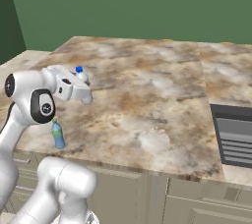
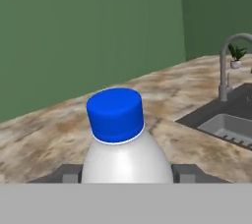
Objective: Take the bottled waters from the counter and place them in the freezer to freeze. Close the freezer door after placing the bottles.
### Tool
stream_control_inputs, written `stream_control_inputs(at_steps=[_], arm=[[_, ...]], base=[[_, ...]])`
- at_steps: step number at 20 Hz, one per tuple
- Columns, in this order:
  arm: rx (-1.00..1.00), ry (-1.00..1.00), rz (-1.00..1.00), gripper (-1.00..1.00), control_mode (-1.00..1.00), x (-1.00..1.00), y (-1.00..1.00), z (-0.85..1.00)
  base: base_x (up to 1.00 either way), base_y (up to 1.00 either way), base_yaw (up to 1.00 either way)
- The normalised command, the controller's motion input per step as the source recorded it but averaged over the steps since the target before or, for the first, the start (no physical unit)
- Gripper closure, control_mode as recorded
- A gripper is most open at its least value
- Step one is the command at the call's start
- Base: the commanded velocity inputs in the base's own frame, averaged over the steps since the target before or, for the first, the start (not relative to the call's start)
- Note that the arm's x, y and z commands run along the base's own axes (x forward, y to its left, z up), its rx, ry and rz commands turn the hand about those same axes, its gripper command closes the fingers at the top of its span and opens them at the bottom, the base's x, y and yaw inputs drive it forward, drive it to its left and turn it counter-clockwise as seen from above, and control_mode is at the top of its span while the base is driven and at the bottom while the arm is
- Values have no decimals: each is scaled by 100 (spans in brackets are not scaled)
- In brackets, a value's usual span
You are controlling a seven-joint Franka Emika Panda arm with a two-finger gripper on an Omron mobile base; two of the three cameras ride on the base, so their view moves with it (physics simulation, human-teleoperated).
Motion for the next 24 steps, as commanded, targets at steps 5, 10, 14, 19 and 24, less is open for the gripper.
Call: stream_control_inputs(at_steps=[5,10,14,19,24], arm=[[-10,30,26,100,-100,0,0,4],[1,9,12,100,-100,-24,0,2],[2,0,17,100,-100,-25,-17,0],[2,0,2,100,-100,-44,6,10],[0,0,0,100,-100,-45,11,8]], base=[[0,0,0],[0,0,0],[0,0,0],[0,0,0],[0,0,0]])
